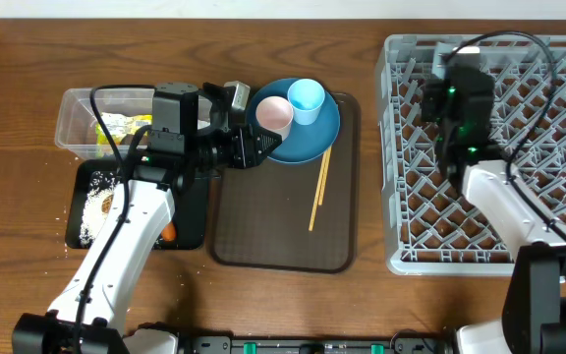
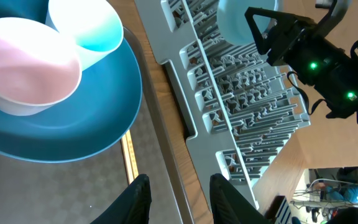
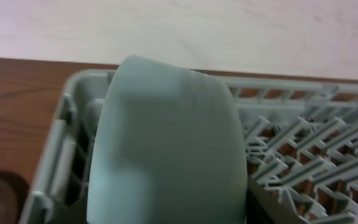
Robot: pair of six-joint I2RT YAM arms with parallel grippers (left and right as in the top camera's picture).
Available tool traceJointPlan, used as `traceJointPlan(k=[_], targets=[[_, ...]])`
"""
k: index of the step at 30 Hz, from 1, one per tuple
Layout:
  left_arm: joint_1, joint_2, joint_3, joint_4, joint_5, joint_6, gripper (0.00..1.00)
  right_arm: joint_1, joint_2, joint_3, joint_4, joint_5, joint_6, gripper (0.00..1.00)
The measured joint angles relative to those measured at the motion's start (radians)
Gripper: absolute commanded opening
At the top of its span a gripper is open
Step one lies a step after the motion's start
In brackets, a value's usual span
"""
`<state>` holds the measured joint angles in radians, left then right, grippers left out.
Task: Sort waste into correct bins and load items into the dishwasher rack
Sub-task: 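Open the right gripper and release the bowl in the rack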
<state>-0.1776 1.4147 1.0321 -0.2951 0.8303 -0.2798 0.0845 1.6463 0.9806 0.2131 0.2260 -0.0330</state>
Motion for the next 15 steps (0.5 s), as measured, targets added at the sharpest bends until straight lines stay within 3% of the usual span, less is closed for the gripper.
traceJointPlan(k=[15], targets=[[0.000, 0.000, 0.000, 0.000, -0.003, 0.000, 0.32, -0.024, 0.000, 0.000, -0.053, -0.136, 0.003, 0.27]])
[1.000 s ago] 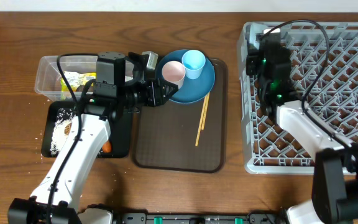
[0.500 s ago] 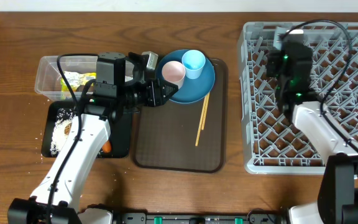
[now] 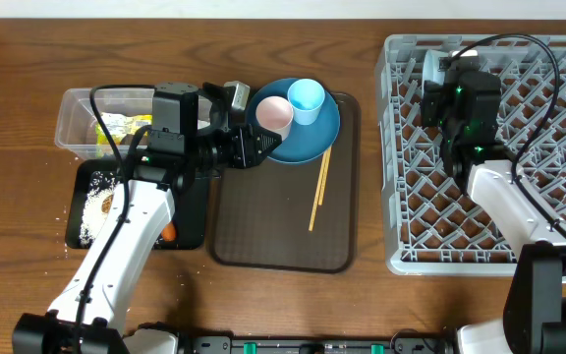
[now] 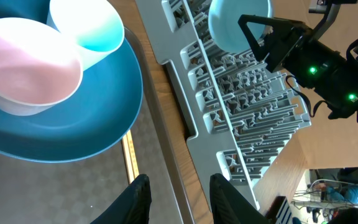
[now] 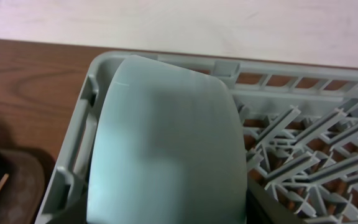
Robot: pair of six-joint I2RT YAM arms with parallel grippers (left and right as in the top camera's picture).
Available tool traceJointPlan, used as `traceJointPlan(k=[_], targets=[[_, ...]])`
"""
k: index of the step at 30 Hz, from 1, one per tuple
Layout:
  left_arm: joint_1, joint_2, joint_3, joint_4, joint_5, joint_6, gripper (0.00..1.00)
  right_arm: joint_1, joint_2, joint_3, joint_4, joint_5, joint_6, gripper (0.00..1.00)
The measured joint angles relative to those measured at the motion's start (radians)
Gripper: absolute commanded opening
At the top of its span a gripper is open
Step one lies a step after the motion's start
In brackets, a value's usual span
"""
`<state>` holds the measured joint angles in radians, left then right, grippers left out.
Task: Sort waste into correct bins and load items into the dishwasher rack
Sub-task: 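Open the right gripper and release the bowl in the rack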
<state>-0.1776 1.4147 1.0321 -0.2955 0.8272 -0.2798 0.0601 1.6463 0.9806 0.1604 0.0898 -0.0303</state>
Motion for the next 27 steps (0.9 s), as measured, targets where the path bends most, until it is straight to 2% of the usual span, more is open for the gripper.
traceJointPlan(k=[6, 12, 17, 27], targets=[[0.000, 0.000, 0.000, 0.000, 0.000, 0.018, 0.32, 0.000, 0.000, 0.000, -0.004, -0.012, 0.000, 0.29], [0.000, 0.000, 0.000, 0.000, 0.000, 0.023, 0.32, 0.000, 0.000, 0.000, -0.005, -0.012, 0.000, 0.38], [0.000, 0.000, 0.000, 0.000, -0.001, 0.023, 0.32, 0.000, 0.000, 0.000, -0.008, -0.012, 0.000, 0.35], [0.000, 0.000, 0.000, 0.000, -0.001, 0.025, 0.32, 0.000, 0.007, 0.000, -0.017, -0.016, 0.000, 0.35]])
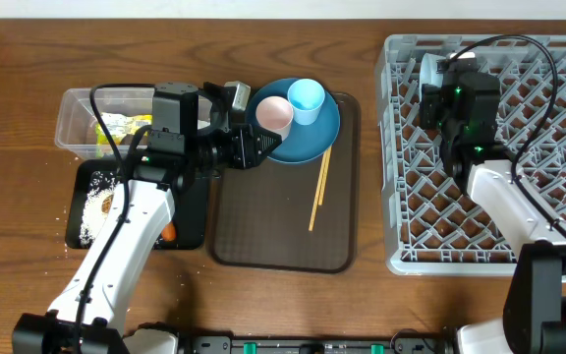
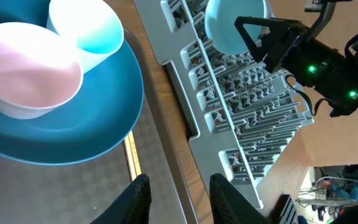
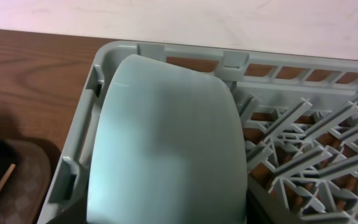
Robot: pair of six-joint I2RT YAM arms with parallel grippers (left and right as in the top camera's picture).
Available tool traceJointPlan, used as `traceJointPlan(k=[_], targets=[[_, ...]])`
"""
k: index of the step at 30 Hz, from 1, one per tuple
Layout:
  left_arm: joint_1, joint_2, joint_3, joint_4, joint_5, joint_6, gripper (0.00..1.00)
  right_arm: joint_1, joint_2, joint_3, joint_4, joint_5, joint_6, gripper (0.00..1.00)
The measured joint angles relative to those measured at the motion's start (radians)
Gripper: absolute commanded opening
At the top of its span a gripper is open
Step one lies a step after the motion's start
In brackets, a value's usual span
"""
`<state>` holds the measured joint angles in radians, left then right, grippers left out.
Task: Sort waste into correct bins and load items into the dishwasher rack
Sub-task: 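Open the right gripper and release the bowl in the rack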
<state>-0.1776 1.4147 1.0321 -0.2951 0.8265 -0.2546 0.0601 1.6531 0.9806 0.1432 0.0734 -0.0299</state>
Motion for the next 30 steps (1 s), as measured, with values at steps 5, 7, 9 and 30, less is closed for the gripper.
traceJointPlan(k=[5, 7, 9, 30], targets=[[0.000, 0.000, 0.000, 0.000, 0.000, 0.001, 0.33, 0.000, 0.021, 0.000, 0.011, -0.008, 0.010, 0.76], [0.000, 0.000, 0.000, 0.000, 0.000, 0.001, 0.38, 0.000, 0.035, 0.000, 0.026, -0.009, 0.004, 0.87], [0.000, 0.000, 0.000, 0.000, -0.002, 0.007, 0.46, 0.000, 0.042, 0.000, 0.045, -0.007, 0.008, 0.98], [0.000, 0.000, 0.000, -0.016, -0.043, 0.016, 0.47, 0.018, -0.139, 0.000, 0.037, -0.006, 0.000, 0.99]])
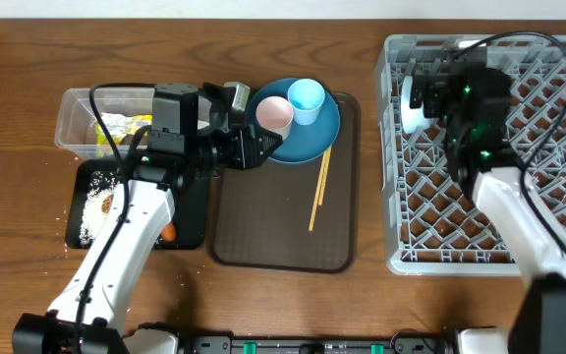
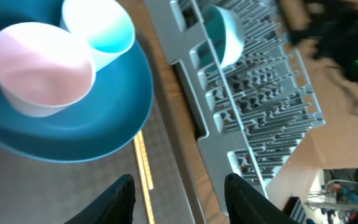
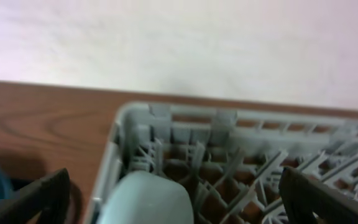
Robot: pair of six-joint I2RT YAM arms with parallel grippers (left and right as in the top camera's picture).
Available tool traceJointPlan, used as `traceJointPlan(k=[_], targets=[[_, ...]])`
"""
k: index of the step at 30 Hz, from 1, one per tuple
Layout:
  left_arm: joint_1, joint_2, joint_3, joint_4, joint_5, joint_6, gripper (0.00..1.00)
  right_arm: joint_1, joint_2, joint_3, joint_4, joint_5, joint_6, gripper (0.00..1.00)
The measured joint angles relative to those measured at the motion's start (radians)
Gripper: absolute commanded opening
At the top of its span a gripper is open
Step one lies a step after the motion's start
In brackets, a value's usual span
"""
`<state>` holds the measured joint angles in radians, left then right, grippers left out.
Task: Sort waste into correct bins and load items into the dishwasher rack
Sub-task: 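Open the right gripper and release the bowl in the rack, then move the left gripper to the pink cup on the blue plate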
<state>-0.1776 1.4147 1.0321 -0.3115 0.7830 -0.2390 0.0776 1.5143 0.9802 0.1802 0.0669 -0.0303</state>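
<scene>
A pale green bowl (image 1: 412,103) stands on edge in the far left corner of the grey dishwasher rack (image 1: 489,211). It shows low in the right wrist view as the bowl (image 3: 145,199). My right gripper (image 1: 434,90) is open just behind it, fingers spread wide and holding nothing. A blue plate (image 1: 312,138) on the brown tray (image 1: 263,231) carries a pink bowl (image 1: 274,113) and a light blue cup (image 1: 306,98). Wooden chopsticks (image 1: 319,187) lie beside the plate. My left gripper (image 1: 254,147) is open at the plate's near left rim, empty.
A clear plastic container (image 1: 106,116) with yellow scraps sits at the far left. In front of it a black tray (image 1: 94,205) holds white crumbs, with an orange bit (image 1: 168,233) at its corner. The rack fills the right side of the table.
My right gripper was shut on the pale green bowl in the rack's far left corner. It is now open and drawn back, and the bowl stands there alone. My left gripper's fingers are wider apart.
My right gripper held the pale green bowl over the rack's far left corner. At the following two moments the bowl sat further into that corner, still gripped. Now it is let go in the rack. My left arm stayed by the blue plate throughout.
</scene>
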Motion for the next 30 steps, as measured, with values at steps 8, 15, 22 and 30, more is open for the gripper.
traceJointPlan(k=[8, 15, 22, 30], targets=[[-0.005, 0.000, 0.000, 0.007, -0.163, -0.001, 0.47, 0.072, -0.177, 0.001, -0.186, -0.001, 0.013, 0.99], [-0.080, 0.002, 0.000, 0.088, -0.370, -0.058, 0.48, 0.098, -0.192, 0.000, -0.328, -0.039, 0.078, 0.99], [-0.158, 0.032, 0.024, 0.045, -0.553, -0.145, 0.48, 0.098, -0.192, 0.000, -0.393, -0.100, 0.105, 0.99], [-0.158, 0.229, 0.243, -0.002, -0.615, -0.162, 0.48, 0.098, -0.192, 0.000, -0.413, -0.130, 0.116, 0.99]])
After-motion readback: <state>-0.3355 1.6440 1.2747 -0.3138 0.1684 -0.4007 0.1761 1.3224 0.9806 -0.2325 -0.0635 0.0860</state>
